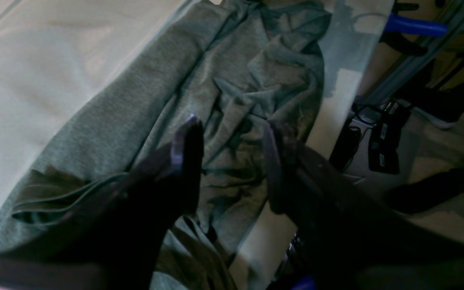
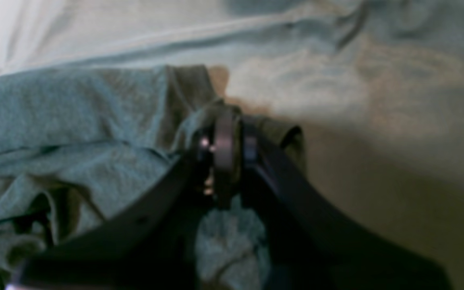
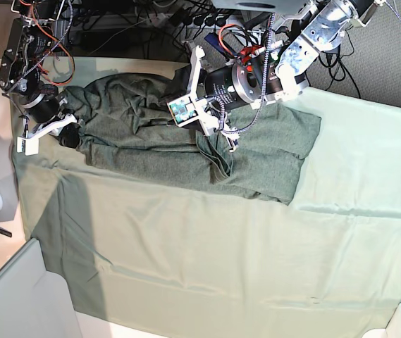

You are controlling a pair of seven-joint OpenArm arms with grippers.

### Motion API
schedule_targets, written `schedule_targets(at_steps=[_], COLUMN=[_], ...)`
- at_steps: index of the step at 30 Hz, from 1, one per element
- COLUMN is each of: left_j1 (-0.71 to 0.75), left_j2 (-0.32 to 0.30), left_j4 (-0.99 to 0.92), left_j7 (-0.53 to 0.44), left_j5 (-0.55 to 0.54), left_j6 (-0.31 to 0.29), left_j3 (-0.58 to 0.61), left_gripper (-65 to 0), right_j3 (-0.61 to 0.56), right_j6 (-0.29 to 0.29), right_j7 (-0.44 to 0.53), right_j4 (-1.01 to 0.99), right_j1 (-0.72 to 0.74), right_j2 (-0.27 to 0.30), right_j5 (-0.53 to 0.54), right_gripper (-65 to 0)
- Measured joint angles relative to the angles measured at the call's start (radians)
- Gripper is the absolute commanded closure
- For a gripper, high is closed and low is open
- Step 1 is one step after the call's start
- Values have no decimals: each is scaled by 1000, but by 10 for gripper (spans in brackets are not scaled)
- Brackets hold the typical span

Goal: Fold the T-shirt properly
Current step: 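Grasp the hem with the right gripper and fold it toward the collar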

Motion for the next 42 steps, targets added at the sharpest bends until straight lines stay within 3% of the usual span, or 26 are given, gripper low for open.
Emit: schedule_targets(at_steps=[2, 4, 9, 18, 24, 33, 42], left_j1=[0, 0, 0, 1, 1, 1, 1], left_j2=[0, 0, 0, 0, 0, 0, 0], left_j4=[0, 0, 0, 0, 0, 0, 0], left_j7=[0, 0, 0, 1, 0, 0, 0], left_j5=[0, 0, 0, 0, 0, 0, 0], left_j6=[0, 0, 0, 0, 0, 0, 0], left_j3=[0, 0, 0, 0, 0, 0, 0], left_gripper=[-279, -279, -279, -280, -280, -279, -279], right_j3=[0, 0, 24, 165, 163, 133, 97], right_j6=[0, 0, 0, 0, 0, 0, 0], right_j7=[-2, -29, -85, -137, -128, -69, -52], right_j4=[0, 0, 0, 0, 0, 0, 4], right_j1=[0, 0, 0, 0, -40, -61, -58], right_j2=[1, 0, 0, 1, -6, -79, -105], right_j5=[1, -1, 15, 40, 52, 55, 55], right_gripper=[-262, -350, -354, -354, -354, -354, -351])
